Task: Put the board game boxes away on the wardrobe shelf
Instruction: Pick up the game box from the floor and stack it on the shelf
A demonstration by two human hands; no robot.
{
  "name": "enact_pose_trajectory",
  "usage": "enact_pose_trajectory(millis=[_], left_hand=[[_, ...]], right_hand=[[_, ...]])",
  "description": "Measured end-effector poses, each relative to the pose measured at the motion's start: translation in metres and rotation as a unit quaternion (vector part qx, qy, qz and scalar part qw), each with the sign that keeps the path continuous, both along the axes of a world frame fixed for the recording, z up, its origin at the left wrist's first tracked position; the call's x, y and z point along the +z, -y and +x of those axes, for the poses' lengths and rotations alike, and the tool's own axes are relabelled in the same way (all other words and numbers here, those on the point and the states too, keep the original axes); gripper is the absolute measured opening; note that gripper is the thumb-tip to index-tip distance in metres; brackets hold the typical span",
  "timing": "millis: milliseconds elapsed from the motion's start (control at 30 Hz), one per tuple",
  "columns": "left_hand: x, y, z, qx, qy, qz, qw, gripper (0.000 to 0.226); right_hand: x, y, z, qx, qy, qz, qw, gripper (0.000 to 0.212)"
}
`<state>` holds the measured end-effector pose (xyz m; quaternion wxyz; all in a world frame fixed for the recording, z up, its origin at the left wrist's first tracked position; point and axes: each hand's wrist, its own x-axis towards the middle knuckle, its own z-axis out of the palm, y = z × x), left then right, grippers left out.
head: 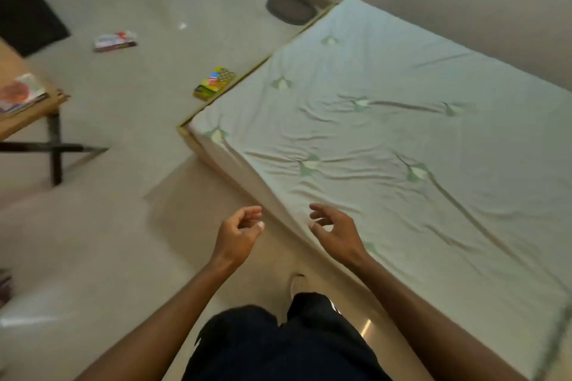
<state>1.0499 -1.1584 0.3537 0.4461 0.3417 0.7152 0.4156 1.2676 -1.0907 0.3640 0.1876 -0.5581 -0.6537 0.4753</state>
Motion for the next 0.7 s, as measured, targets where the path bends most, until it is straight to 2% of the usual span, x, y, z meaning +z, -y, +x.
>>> enact_pose_trajectory(millis=[100,333,467,700], left_hand=[[0.007,-0.022,-0.036,0.069,0.004,0.001,0.998,0.027],[0.000,-0.085,-0.181,0.231,0.004,0.021,0.973,0.027],[-0.003,-0.124,-0.288,0.264,-0.006,0.032,0.964,0.026],[0.016,-0.188,-0.466,0.296,-0.015,0.042,0.954,0.035]], right_hand=[[0.007,-0.051,-0.048,0.061,-0.008,0.001,0.998,0.038],[-0.003,-0.167,-0.229,0.198,-0.016,-0.001,0.980,0.037],[-0.003,-0.215,-0.343,0.238,-0.026,0.017,0.971,0.038],[0.011,-0.286,-0.529,0.251,-0.035,0.014,0.967,0.038]])
